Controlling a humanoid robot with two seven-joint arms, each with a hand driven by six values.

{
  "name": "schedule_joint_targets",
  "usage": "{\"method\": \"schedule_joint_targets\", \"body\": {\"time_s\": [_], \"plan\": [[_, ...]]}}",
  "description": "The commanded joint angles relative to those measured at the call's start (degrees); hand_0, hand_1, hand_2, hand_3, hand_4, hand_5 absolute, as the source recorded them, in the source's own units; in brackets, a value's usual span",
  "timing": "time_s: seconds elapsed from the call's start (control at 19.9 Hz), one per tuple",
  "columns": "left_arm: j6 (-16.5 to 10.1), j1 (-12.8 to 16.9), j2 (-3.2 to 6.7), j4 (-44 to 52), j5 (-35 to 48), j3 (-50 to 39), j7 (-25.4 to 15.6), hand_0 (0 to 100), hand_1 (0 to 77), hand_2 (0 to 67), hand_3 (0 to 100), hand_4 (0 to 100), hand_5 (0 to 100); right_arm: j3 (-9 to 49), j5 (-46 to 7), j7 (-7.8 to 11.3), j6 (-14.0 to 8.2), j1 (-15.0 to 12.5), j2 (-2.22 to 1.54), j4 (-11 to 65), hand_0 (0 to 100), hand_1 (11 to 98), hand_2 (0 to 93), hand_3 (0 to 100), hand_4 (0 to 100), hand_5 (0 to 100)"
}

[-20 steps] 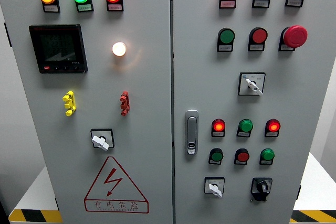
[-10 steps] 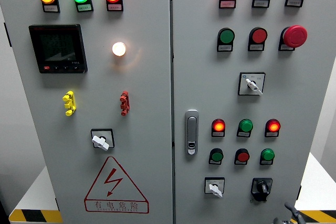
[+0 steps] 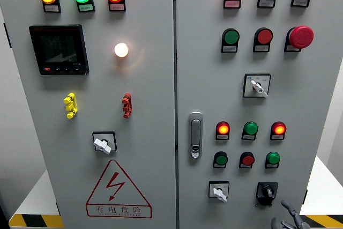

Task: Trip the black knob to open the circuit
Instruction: 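Raise the right hand up toward the black rotary knob, then grip the black rotary knob with the right hand and twist it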

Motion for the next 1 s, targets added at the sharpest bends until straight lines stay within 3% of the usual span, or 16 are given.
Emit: {"method": "schedule_joint_targets", "body": {"time_s": [0.0, 0.1, 0.25, 0.95], "plan": [[0.00, 0.00, 0.00, 0.00, 0.00, 0.01, 0.00, 0, 3.6, 12.7, 21, 7, 2, -0.40, -0.12, -0.01, 0.00, 0.64, 0.23, -0.17, 80, 54.6, 2.5, 83, 80, 90], [0.00, 0.00, 0.00, 0.00, 0.00, -0.08, 0.00, 0, 3.7, 12.7, 21, 7, 2, -1.02, -0.21, -0.01, 0.00, 0.73, 0.75, -0.17, 80, 54.5, 2.4, 83, 80, 90], [0.00, 0.00, 0.00, -0.09, 0.00, 0.01, 0.00, 0, 3.7, 12.7, 21, 7, 2, -1.28, -0.21, -0.10, 0.00, 0.65, 0.93, -0.26, 81, 54.4, 2.7, 83, 80, 91], [0.00, 0.00, 0.00, 0.00, 0.00, 0.01, 0.00, 0, 3.8, 12.7, 21, 7, 2, -2.25, -0.21, -0.10, 0.08, 0.65, 1.02, -0.52, 84, 51.8, 3.2, 84, 80, 91]]}}
